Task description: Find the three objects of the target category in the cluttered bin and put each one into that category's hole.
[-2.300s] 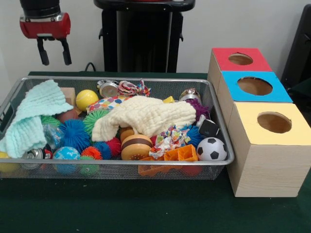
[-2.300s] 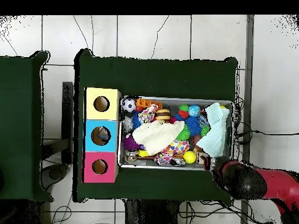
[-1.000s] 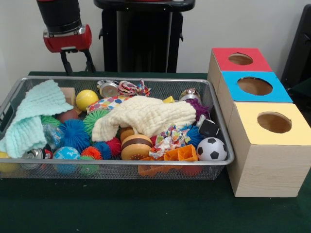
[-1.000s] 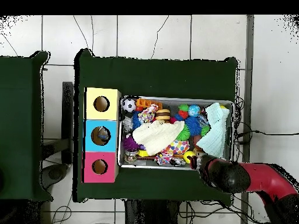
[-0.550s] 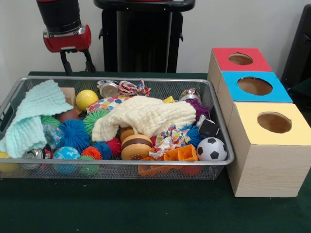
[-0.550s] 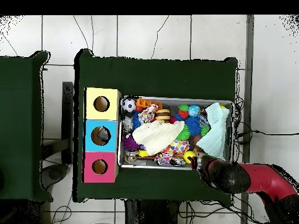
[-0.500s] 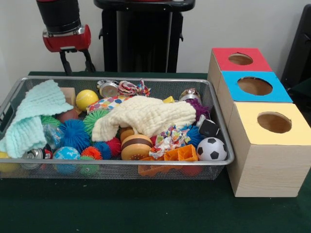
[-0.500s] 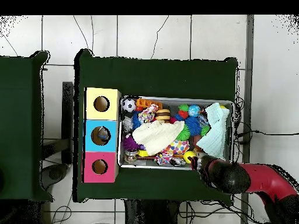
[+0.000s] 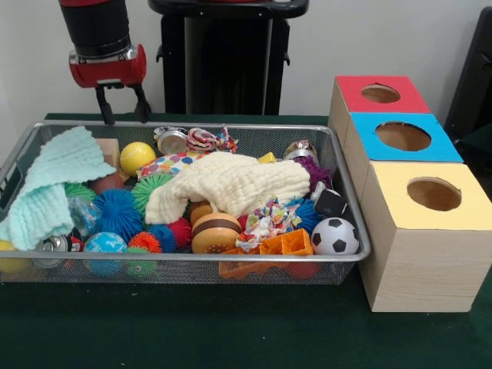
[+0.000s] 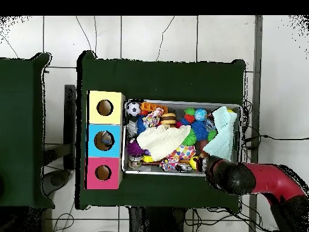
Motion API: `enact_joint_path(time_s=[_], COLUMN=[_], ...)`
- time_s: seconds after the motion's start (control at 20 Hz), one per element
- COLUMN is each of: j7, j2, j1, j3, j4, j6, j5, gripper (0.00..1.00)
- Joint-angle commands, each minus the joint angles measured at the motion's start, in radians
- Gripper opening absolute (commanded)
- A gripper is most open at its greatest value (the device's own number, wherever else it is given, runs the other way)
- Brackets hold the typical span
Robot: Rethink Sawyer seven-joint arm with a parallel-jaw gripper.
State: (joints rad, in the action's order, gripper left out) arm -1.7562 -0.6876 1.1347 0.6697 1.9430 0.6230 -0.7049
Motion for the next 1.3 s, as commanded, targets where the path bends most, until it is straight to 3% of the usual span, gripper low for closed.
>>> enact_joint_path(time_s=[0.05,0.8,1.3], j7=[0.091,0.164,0.150], j2=[0.072,0.234,0.300], j1=[-0.043,-0.078,-0.072], j3=[-0.016,-0.016,-0.020], j4=[-0.184,-0.362,-0.390], j6=[0.078,0.043,-0.021], j5=[0.004,-0.041,-0.067], gripper=[1.00,1.00,1.00])
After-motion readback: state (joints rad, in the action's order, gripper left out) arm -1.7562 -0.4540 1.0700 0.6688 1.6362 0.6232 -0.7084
